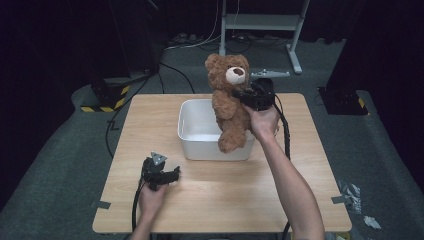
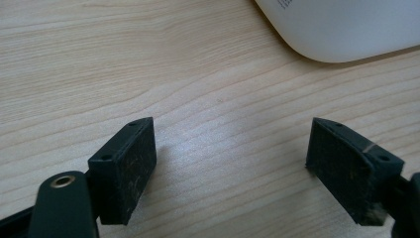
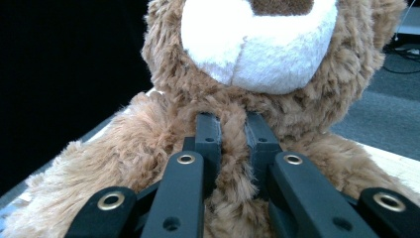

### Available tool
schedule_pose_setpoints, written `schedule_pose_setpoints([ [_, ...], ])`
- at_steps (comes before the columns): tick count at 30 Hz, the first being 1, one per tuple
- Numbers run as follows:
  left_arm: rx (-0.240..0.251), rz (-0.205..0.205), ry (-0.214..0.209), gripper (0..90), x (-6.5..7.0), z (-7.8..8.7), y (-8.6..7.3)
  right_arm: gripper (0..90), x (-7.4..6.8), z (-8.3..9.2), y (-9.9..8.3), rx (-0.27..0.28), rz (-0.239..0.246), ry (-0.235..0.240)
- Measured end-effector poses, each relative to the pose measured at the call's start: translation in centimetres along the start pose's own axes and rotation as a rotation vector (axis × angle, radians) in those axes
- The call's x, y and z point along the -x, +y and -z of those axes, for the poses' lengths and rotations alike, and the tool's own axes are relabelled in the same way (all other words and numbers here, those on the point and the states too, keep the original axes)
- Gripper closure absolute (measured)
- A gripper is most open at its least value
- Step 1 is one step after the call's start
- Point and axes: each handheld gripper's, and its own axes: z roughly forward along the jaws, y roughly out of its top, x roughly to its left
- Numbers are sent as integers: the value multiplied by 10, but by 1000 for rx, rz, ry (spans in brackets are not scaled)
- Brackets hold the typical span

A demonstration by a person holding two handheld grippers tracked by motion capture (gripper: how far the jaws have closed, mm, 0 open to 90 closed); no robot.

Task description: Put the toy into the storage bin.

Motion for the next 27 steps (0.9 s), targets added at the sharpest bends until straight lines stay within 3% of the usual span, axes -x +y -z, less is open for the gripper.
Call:
schedule_pose_setpoints([
  [4,0,0,0,195,0,0,0,801,-1,-6,-3,-28,11,-19],
  [14,1,1,-1,195,0,0,0,805,-3,-11,-3,-37,14,-14],
  [27,0,0,0,195,0,0,0,842,-4,-22,-8,-100,29,-18],
])
